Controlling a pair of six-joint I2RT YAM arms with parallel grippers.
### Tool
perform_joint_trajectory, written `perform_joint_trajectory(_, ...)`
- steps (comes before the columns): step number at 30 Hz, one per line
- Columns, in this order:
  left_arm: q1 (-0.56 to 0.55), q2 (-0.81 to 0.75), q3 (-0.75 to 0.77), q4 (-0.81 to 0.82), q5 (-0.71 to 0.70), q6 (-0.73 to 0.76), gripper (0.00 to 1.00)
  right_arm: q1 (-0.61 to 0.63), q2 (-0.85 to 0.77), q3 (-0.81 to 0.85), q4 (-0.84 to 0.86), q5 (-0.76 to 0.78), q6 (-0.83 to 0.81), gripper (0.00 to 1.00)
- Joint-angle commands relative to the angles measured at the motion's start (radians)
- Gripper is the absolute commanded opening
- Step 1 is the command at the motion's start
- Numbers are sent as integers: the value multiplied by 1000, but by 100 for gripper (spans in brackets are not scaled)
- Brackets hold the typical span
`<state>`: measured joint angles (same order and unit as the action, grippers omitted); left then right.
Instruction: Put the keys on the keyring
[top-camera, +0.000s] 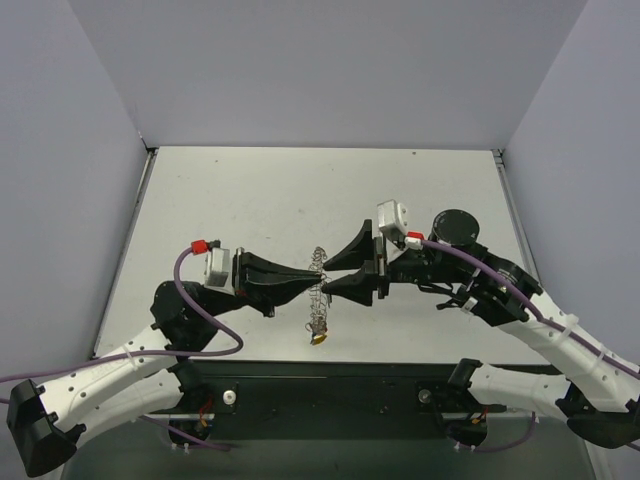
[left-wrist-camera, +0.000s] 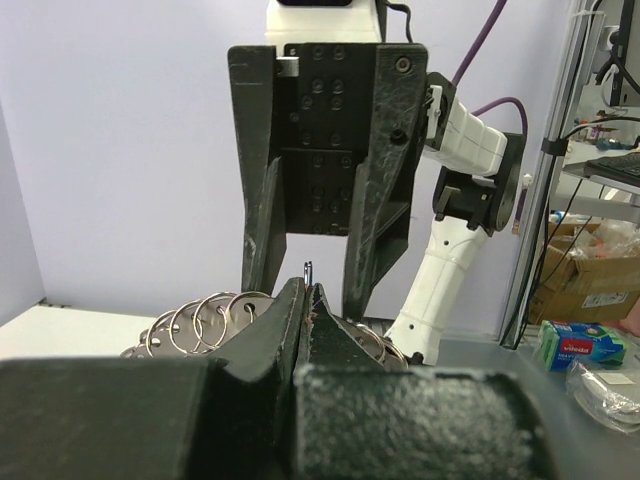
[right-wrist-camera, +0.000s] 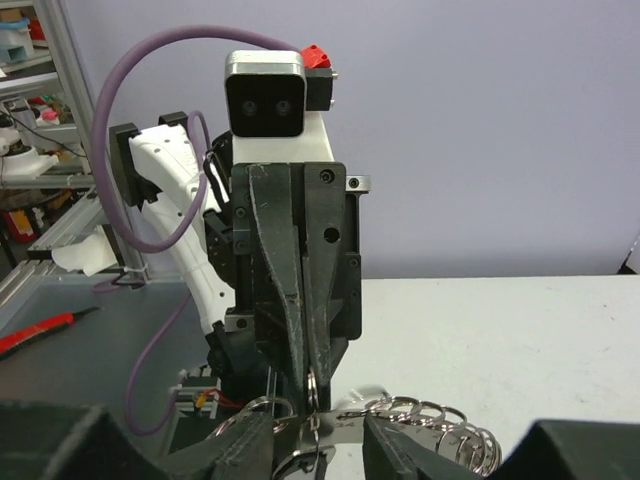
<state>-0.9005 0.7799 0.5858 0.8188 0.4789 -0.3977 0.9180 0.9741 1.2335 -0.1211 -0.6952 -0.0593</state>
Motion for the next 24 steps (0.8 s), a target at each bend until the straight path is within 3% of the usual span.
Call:
perform_joint_trajectory(1,5,-13,17,63,-3,-4,0,5,17,-6,112,-35,27,37)
perform_joint_trajectory(2,3,-17,17,65,-3,-4,0,4,18,-8,112,-36,30,33)
perform_joint_trajectory(3,5,-18,17,63,-3,-4,0,4,20,-8,112,-36,30,21)
perform_joint_trajectory(6,5,-22,16,56,-5,-4,0,4,18,-11,141,-44,36,7)
perform_joint_trajectory(11,5,-24,13,56,-2,-4,0,4,15,-23,162,-41,53,0)
perform_joint_trajectory(16,5,-16,13,56,4,-9,0,4,23,-22,176,-50,59,1)
perform_joint_trajectory(17,3,-16,12,57,4,-9,0,4,21,-22,181,-50,59,15)
perform_joint_trajectory(19,5,-19,11,56,1,-9,0,4,9,-37,195,-46,85,23)
perform_joint_trajectory(22,5,-19,12,52,0,-9,0,4,-6,-48,212,-43,90,22)
perform_joint_trajectory(24,5,-21,12,52,0,-9,0,4,-12,-52,221,-49,92,8)
